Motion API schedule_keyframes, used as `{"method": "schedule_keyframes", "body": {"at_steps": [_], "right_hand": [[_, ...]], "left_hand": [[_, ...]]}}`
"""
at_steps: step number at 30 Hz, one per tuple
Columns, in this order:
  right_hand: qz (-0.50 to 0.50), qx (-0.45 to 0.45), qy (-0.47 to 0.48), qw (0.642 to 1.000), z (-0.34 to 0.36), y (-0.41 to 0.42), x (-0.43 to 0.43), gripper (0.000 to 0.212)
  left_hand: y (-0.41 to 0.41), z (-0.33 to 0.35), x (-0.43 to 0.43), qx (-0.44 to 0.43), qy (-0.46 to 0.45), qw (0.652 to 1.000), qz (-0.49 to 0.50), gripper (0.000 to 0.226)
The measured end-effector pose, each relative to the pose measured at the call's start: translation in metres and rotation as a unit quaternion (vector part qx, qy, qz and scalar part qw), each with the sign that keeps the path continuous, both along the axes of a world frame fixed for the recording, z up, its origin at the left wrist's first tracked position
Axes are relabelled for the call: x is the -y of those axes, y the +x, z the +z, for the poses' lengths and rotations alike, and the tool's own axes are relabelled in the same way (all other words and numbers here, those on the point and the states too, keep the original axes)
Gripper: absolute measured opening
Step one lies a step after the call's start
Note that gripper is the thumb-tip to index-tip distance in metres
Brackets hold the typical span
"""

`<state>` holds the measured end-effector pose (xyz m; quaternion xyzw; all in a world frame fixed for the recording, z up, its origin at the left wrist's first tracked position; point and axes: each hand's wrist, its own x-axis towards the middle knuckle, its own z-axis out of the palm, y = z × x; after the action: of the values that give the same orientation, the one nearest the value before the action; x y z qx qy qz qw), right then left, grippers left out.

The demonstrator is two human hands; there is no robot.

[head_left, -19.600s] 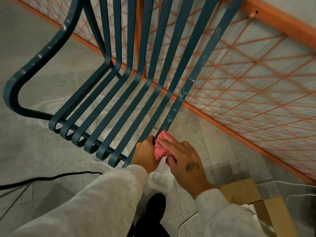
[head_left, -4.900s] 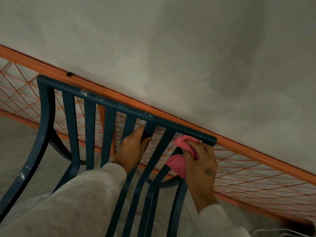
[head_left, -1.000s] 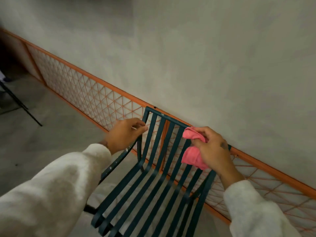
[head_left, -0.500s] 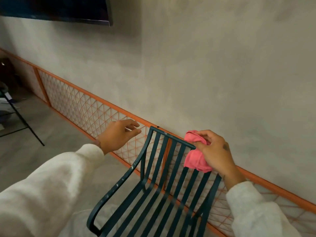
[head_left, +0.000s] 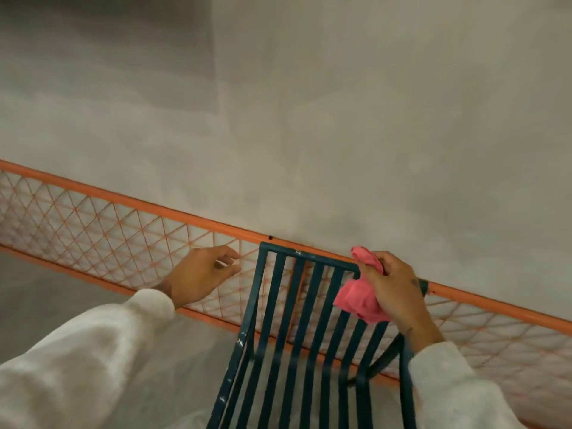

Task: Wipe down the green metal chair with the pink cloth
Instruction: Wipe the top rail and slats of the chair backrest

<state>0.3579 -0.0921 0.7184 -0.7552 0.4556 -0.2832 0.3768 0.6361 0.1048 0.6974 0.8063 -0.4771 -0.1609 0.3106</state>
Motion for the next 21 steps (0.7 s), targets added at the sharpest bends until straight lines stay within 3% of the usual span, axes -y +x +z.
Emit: {"method": "schedule_keyframes", "body": {"at_steps": [7,11,16,21], "right_hand": [[-0.077,-0.036,0.059,0.995,-0.038,0.012,0.004,0.034],[-0.076,-0.061,0.068,0.993,-0.064,0.016,0.025,0.025],[-0.051,-0.085,0.084,0.992,-0.102,0.036,0.063,0.017],[-0.019,-0.054,0.083,0.995,-0.127,0.061,0.107,0.016]], "left_hand": [[0.049,-0.033,0.056,-0.035,0.006,0.999,-0.036,0.031],[0.049,-0.051,0.094,-0.047,0.000,0.999,-0.008,0.037],[0.043,-0.080,0.135,-0.015,0.008,0.999,0.038,0.045],[0.047,-0.118,0.166,0.035,0.058,0.998,0.001,0.055]]}}
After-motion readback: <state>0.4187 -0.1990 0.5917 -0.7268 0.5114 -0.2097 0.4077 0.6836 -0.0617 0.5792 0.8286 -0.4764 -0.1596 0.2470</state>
